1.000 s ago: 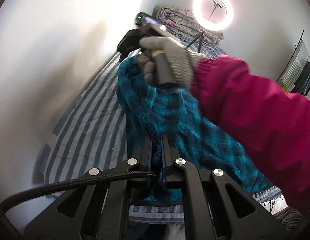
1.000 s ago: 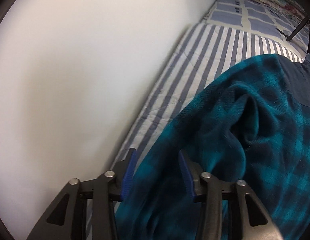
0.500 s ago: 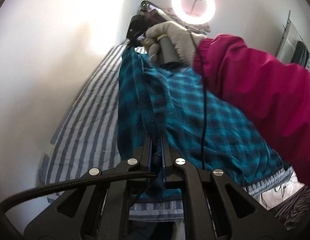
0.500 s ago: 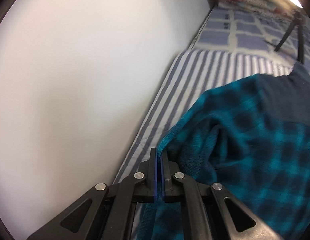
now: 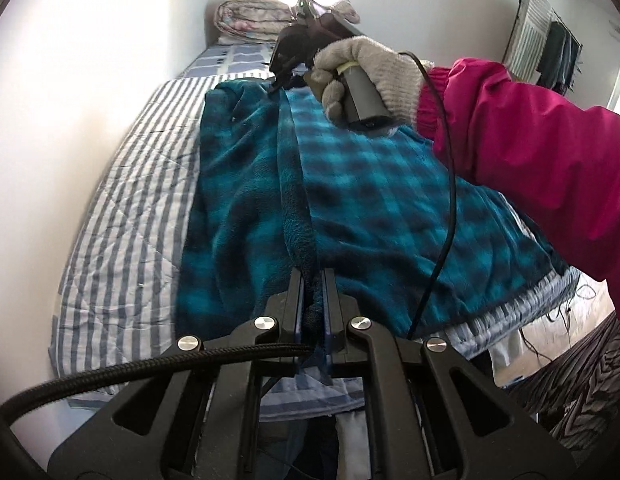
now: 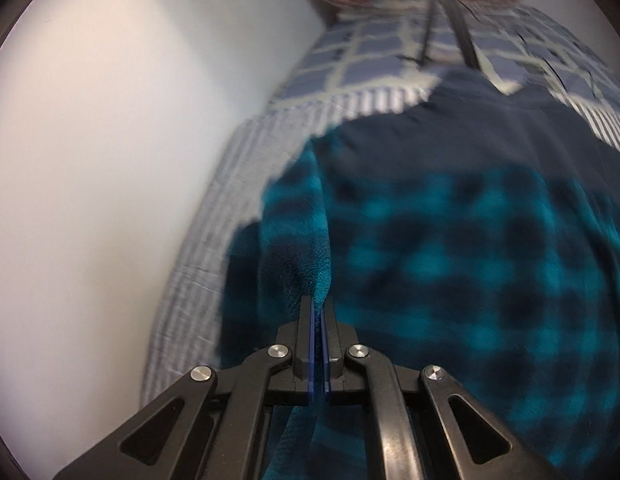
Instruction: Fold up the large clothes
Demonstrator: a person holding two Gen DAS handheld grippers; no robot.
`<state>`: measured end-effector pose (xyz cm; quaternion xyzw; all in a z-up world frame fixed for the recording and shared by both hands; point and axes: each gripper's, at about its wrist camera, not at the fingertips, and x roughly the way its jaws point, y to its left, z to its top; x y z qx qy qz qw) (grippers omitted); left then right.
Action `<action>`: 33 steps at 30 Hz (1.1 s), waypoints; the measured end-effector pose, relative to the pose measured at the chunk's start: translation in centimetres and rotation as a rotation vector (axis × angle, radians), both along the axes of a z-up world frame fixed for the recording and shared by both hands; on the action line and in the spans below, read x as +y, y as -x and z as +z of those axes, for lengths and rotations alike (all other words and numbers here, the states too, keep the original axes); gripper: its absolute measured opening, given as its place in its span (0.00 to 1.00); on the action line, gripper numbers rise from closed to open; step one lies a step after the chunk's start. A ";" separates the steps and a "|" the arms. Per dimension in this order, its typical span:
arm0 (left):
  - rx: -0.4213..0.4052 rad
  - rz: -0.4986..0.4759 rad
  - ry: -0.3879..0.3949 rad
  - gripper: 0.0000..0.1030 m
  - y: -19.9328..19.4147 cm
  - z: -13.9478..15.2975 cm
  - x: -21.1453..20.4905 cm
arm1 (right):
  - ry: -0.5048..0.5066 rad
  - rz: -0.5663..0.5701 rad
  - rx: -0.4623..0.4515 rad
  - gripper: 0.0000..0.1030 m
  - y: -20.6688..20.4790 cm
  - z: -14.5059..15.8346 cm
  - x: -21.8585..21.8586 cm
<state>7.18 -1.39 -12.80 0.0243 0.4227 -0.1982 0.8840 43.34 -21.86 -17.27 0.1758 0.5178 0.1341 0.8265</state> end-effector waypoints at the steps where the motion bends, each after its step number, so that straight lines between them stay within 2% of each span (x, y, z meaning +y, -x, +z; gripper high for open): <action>1: 0.002 -0.010 -0.005 0.05 0.1 0.0 -0.3 | -0.002 -0.002 0.012 0.00 -0.1 -0.7 -0.6; 3: 0.003 -0.023 -0.008 0.09 0.4 0.0 -0.6 | 0.008 -0.008 0.025 0.00 0.5 -1.6 -1.0; 4: 0.009 -0.027 -0.004 0.19 0.4 0.0 -0.7 | 0.015 -0.009 0.030 0.00 0.6 -2.0 -1.1; 5: 0.018 -0.038 0.013 0.25 0.5 -0.1 -0.7 | 0.024 -0.008 0.036 0.00 0.6 -2.4 -1.0; 6: 0.029 -0.048 0.031 0.41 0.7 -0.1 -0.6 | 0.034 -0.002 0.042 0.02 0.6 -2.9 -1.0; 7: 0.035 -0.052 0.048 0.52 0.8 0.0 -0.5 | 0.052 0.006 0.051 0.05 0.8 -3.4 -0.9; 8: 0.038 -0.058 0.075 0.53 1.2 0.1 -0.2 | 0.080 0.009 0.063 0.08 0.6 -3.9 -0.9; 10: 0.040 -0.057 0.122 0.53 1.8 0.4 0.8 | 0.176 0.027 0.087 0.18 0.9 -4.9 -0.6; 12: 0.037 -0.014 0.177 0.53 2.3 0.5 2.6 | 0.207 0.040 0.077 0.23 1.7 -4.9 -0.7; 15: 0.078 0.097 0.220 0.53 1.8 -0.5 5.2 | 0.209 0.042 0.053 0.26 3.6 -3.9 -1.9; 18: 0.198 0.173 0.302 0.53 0.7 -3.3 7.0 | 0.165 0.074 0.015 0.29 5.8 -1.7 -2.2; 23: 0.342 0.247 0.379 0.53 -0.2 -7.2 7.6 | 0.113 0.178 -0.053 0.36 8.3 1.9 -0.1; 26: 0.342 0.256 0.392 0.53 -0.6 -7.4 7.4 | 0.109 0.240 -0.086 0.45 9.5 2.8 2.5; 29: 0.332 0.246 0.396 0.44 -0.9 -7.1 7.0 | 0.151 0.289 -0.096 0.46 9.3 2.8 5.8; 33: 0.335 0.228 0.385 0.25 -1.0 -7.3 6.4 | 0.202 0.327 -0.078 0.46 8.8 1.8 9.7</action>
